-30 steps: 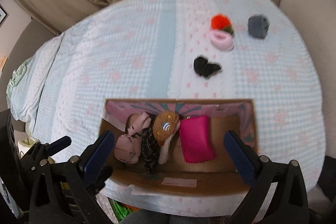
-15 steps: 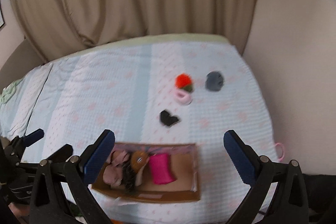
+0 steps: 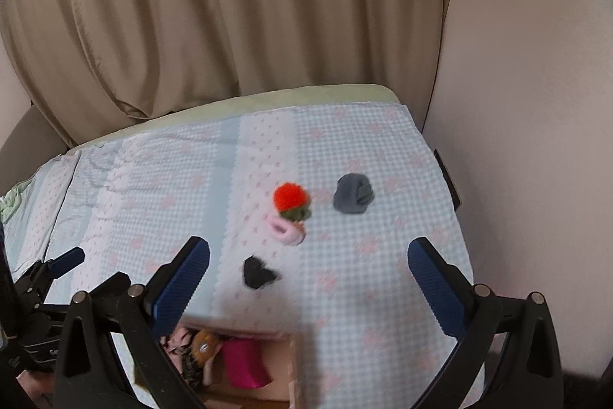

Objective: Organize soft objects
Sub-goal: 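Move both tools back toward the remaining items on the bed, then grasp the pink fluffy ring with the left tool while the right tool grasps the grey sock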

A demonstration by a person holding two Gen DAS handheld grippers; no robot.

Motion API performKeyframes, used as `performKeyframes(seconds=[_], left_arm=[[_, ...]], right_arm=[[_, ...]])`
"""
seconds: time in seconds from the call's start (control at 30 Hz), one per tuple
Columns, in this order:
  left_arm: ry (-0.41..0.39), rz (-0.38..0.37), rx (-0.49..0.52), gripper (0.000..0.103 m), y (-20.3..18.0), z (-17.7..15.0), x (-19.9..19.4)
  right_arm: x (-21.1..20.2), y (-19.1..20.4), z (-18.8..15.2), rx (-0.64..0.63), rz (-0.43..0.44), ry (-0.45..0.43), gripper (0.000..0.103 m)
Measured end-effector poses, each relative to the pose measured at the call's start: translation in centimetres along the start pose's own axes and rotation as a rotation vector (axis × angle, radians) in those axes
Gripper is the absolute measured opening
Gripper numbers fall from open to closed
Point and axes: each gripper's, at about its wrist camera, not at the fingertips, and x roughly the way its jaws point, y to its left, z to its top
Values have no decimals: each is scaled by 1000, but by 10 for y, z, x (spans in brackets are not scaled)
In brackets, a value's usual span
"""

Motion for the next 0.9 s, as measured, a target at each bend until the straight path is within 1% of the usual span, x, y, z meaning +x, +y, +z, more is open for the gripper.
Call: performKeyframes(seconds=[0.13, 0.2, 0.37, 0.6, 0.8, 0.9], left_arm=[[35, 12, 11, 103, -21, 19, 46], [55, 17, 19, 103, -28, 25, 69], [117, -8, 58, 103, -43, 34, 131], [220, -42, 159, 103, -52, 33, 215], [292, -105, 223, 102, -56, 24, 280], [313, -139, 238, 101, -55, 20, 310]], right_arm=[[32, -31, 20, -3, 21, 28, 103], [56, -46, 29, -9, 31, 55, 103], [113, -69, 37, -19, 42, 118, 103], [196, -91, 38, 4, 64, 210, 103], [265, -98, 34, 35, 62, 260, 103], [296, -103, 31, 46, 57, 275, 103]])
